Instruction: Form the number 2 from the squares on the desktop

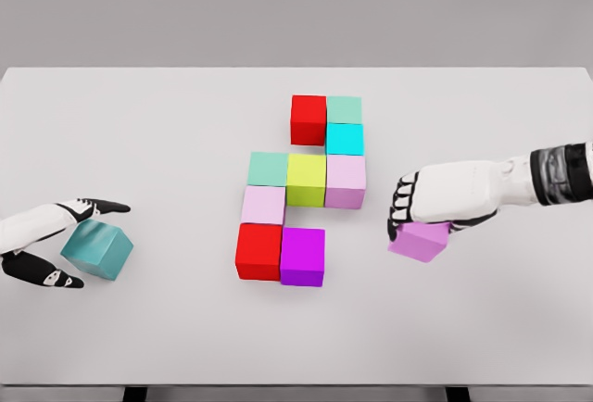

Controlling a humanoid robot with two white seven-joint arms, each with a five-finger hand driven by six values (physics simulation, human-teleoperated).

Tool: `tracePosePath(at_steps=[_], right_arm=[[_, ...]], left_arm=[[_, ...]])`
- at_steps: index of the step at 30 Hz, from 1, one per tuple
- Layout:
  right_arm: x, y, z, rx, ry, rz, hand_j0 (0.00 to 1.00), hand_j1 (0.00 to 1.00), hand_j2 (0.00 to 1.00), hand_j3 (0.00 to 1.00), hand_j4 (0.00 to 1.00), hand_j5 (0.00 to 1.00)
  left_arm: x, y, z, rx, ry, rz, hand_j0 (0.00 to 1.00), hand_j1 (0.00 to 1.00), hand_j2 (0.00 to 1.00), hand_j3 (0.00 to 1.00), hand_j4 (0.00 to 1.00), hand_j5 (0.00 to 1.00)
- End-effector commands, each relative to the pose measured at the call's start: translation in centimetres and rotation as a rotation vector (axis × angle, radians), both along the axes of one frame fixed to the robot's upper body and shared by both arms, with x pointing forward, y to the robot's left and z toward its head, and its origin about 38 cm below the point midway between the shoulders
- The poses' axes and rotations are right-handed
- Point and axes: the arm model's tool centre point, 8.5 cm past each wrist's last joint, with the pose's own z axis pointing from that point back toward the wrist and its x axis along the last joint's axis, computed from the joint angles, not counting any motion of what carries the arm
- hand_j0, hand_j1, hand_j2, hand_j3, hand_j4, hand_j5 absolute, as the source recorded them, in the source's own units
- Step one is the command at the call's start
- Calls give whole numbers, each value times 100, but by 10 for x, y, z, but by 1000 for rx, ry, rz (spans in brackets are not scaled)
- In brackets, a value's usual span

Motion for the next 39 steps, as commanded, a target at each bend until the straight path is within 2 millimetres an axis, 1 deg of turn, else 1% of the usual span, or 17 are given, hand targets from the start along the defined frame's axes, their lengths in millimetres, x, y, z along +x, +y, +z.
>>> tracePosePath(at_steps=[1, 4, 8, 16, 17, 18, 19, 20, 24, 27, 29, 30, 33, 35, 36, 37, 39], right_arm=[[-2, 13, -6, 18, 21, 26, 51, 51, 51, 51, 51, 51], [-2, 18, -9, 25, 28, 38, 51, 51, 51, 51, 51, 51], [-3, 34, -10, 49, 32, 72, 52, 52, 52, 52, 52, 52], [-6, 37, -18, 42, 52, 81, 53, 53, 53, 53, 53, 53], [-6, 37, -18, 42, 52, 82, 55, 55, 55, 55, 55, 55], [-5, 37, -17, 42, 49, 81, 65, 65, 65, 65, 65, 65], [-5, 37, -16, 40, 46, 81, 97, 97, 97, 97, 97, 97], [-5, 37, -15, 41, 43, 81, 100, 100, 100, 100, 100, 100], [-3, 33, -11, 43, 32, 72, 100, 100, 100, 100, 100, 100], [3, 27, 4, 56, -7, 49, 100, 100, 100, 100, 100, 100], [6, 7, 23, 86, -19, -6, 100, 100, 100, 100, 100, 100], [5, -1, 26, 93, -8, -26, 100, 100, 100, 100, 100, 100], [-2, -63, 48, 43, -18, -171, 100, 100, 100, 100, 100, 100], [-14, -105, 58, -37, -33, -266, 100, 100, 100, 100, 100, 100], [-20, -123, 61, -81, -39, -304, 100, 100, 100, 100, 100, 100], [-25, -132, 56, -124, -33, -318, 100, 100, 100, 100, 100, 100], [-28, -139, 41, -215, -41, -309, 100, 100, 100, 100, 100, 100]], left_arm=[[0, 0, 0, 8, -3, -5, 100, 100, 100, 100, 100, 100], [1, -1, 2, 12, -11, -8, 100, 100, 100, 100, 100, 100], [2, -3, 2, 23, -20, -20, 100, 100, 100, 100, 100, 100], [1, -11, 3, 18, -17, -23, 100, 100, 100, 100, 100, 100], [2, -9, 2, 29, -10, -6, 100, 100, 100, 100, 100, 100], [3, -8, 1, 38, -4, 11, 99, 99, 99, 99, 99, 99], [5, -6, 0, 49, 3, 30, 99, 99, 99, 99, 99, 99], [5, -5, -1, 56, 7, 41, 99, 99, 99, 99, 99, 99], [6, -4, -4, 81, 22, 69, 99, 99, 99, 99, 99, 99], [2, -8, -4, 85, 29, 54, 99, 99, 99, 99, 99, 99], [2, -8, -4, 89, 28, 52, 99, 99, 99, 99, 99, 99], [2, -8, -4, 89, 26, 52, 99, 99, 99, 99, 99, 99], [2, -8, -4, 89, 26, 52, 95, 95, 95, 95, 95, 95], [2, -8, -3, 90, 26, 52, 86, 86, 86, 86, 86, 86], [2, -8, -4, 89, 26, 52, 80, 80, 80, 80, 80, 80], [2, -8, -4, 89, 26, 52, 77, 77, 77, 77, 77, 77], [2, -7, -5, 90, 29, 57, 73, 73, 73, 73, 73, 73]])
